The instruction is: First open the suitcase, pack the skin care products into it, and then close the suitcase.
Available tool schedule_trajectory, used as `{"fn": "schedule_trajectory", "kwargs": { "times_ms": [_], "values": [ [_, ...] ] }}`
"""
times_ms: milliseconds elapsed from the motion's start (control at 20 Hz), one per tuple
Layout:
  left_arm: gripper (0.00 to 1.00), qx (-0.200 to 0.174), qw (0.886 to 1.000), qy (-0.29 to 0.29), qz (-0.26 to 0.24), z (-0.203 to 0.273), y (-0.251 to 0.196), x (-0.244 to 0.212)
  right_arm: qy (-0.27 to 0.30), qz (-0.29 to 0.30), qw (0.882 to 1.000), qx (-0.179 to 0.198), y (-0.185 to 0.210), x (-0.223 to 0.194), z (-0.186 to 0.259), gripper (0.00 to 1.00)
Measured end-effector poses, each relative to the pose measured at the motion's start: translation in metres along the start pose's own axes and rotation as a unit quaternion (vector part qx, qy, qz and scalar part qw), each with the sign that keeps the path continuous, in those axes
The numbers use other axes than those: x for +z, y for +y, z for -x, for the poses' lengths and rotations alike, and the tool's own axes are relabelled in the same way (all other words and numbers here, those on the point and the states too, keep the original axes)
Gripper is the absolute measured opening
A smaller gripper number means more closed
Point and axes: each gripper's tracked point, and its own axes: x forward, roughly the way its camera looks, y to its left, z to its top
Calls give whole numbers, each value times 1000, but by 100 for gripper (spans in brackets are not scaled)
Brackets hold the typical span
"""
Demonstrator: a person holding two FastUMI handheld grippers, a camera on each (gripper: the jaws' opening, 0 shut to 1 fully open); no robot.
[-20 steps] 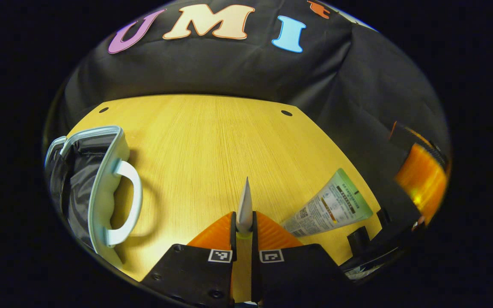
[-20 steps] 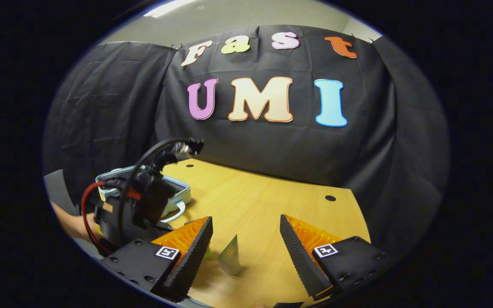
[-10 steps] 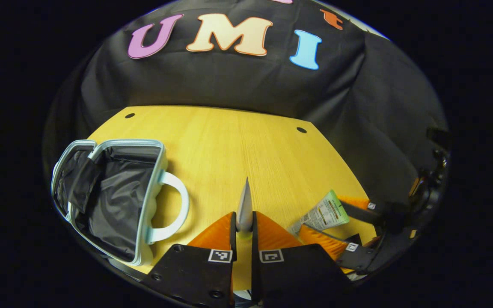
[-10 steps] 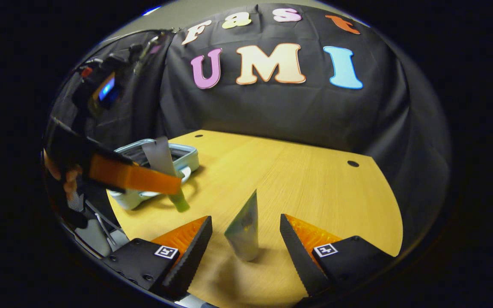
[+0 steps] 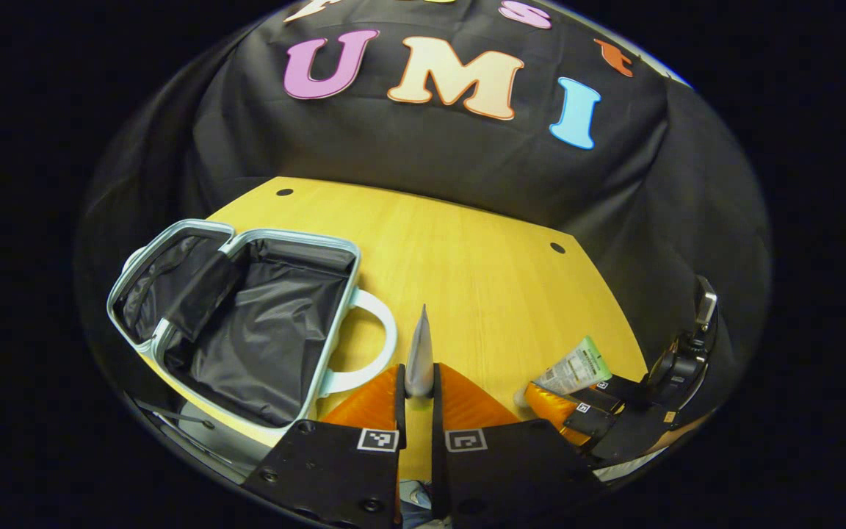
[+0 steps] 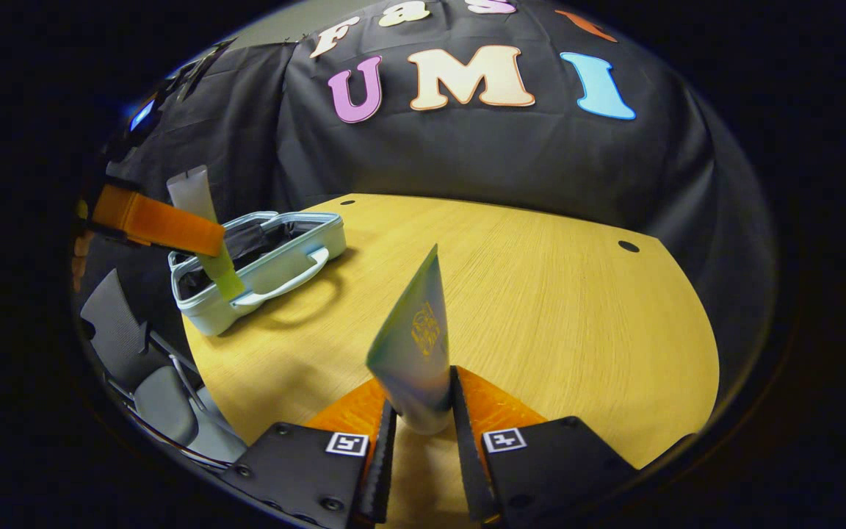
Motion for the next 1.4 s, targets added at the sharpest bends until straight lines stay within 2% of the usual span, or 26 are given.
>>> {"fn": "schedule_trajectory", "kwargs": {
  "times_ms": [50, 100, 150, 200, 350, 450, 500, 600, 800, 1050, 1250, 1350, 1400],
  "values": [
    [9, 6, 1000, 3, 4, 3, 6, 0, 3, -6, 1000, 1, 0, 1, 2, 30],
    [9, 12, 1000, 6, 6, 4, 14, 1, 11, -15, 1000, 2, 1, 1, 0, 29],
    [9, 18, 1000, 5, 5, 6, 23, 4, 22, -22, 999, 8, 3, 0, 1, 22],
    [9, 24, 1000, 4, 2, 7, 32, 7, 27, -29, 999, 13, 7, 4, 2, 21],
    [8, 43, 999, 15, -5, 7, 69, 13, 18, -55, 998, 10, 11, 33, 11, 20],
    [8, 47, 998, 30, -8, 5, 92, 16, 5, -83, 996, 13, 26, 60, 9, 20],
    [9, 49, 998, 40, -11, 4, 106, 15, -4, -92, 996, 9, 34, 74, 10, 17],
    [9, 49, 997, 56, -23, -2, 130, 19, -23, -100, 995, 8, 57, 97, 13, 20],
    [9, 36, 994, 89, -48, -14, 161, 24, -41, -104, 994, 7, 109, 129, 11, 19],
    [9, 25, 987, 148, -61, -36, 196, 4, -29, -90, 995, 23, 174, 151, -5, 20],
    [9, -9, 978, 189, -83, -48, 213, -13, -8, -85, 996, 38, 226, 154, -25, 20],
    [10, -25, 975, 204, -88, -53, 222, -21, 4, -86, 996, 34, 244, 151, -33, 20],
    [7, -39, 974, 203, -87, -54, 222, -20, 11, -86, 996, 31, 254, 149, -38, 20]
  ]
}}
